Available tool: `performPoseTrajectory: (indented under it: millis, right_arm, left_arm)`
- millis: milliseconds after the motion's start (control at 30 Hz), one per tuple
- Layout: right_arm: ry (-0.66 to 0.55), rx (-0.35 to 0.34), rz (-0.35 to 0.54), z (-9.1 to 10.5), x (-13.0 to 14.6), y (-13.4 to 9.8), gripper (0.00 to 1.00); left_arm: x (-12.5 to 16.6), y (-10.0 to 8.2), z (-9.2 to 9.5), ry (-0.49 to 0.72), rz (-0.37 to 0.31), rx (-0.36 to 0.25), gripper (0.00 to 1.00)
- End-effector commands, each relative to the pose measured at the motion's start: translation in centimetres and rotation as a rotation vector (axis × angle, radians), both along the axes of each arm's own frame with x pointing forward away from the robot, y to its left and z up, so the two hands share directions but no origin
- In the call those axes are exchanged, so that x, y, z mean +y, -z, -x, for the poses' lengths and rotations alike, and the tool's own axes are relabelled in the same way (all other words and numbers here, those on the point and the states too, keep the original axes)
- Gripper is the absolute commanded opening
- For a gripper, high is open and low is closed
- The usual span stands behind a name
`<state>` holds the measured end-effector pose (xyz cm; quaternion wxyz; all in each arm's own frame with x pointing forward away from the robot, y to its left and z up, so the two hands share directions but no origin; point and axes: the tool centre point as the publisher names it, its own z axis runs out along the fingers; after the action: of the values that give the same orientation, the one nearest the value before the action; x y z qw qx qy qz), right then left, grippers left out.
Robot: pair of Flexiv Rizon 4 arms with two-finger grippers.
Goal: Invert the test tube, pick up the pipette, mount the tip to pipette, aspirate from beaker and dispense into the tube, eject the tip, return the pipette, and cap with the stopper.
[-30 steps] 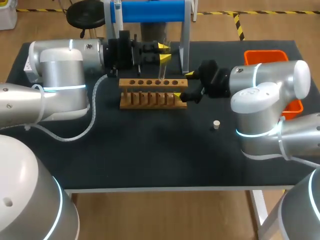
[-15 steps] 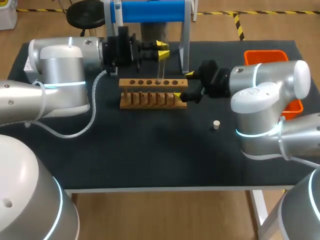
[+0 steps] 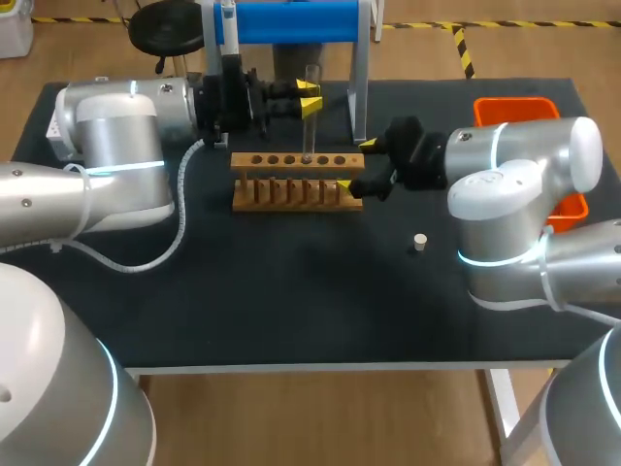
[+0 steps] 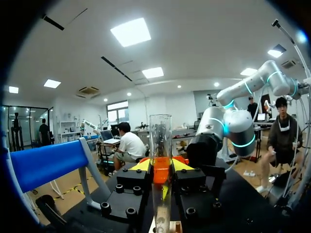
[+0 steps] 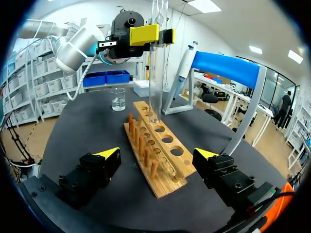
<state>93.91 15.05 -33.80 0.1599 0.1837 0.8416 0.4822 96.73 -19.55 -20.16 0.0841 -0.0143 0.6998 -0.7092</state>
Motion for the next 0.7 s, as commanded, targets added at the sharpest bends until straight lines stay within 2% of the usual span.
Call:
performPoseTrajectory:
  millis: [33, 700]
  right_arm:
    - [0.001, -0.002, -0.002, 0.05, -0.01, 0.06, 1.0]
    - [0.012, 0.008, -0.007, 0.04, 0.09, 0.16, 1.0]
  left_arm:
    - [0.08, 0.22, -0.68, 0.012, -0.005, 0.006, 0.0]
    - [0.39, 0.19, -1.21, 0.014, -0.008, 0.006, 0.0]
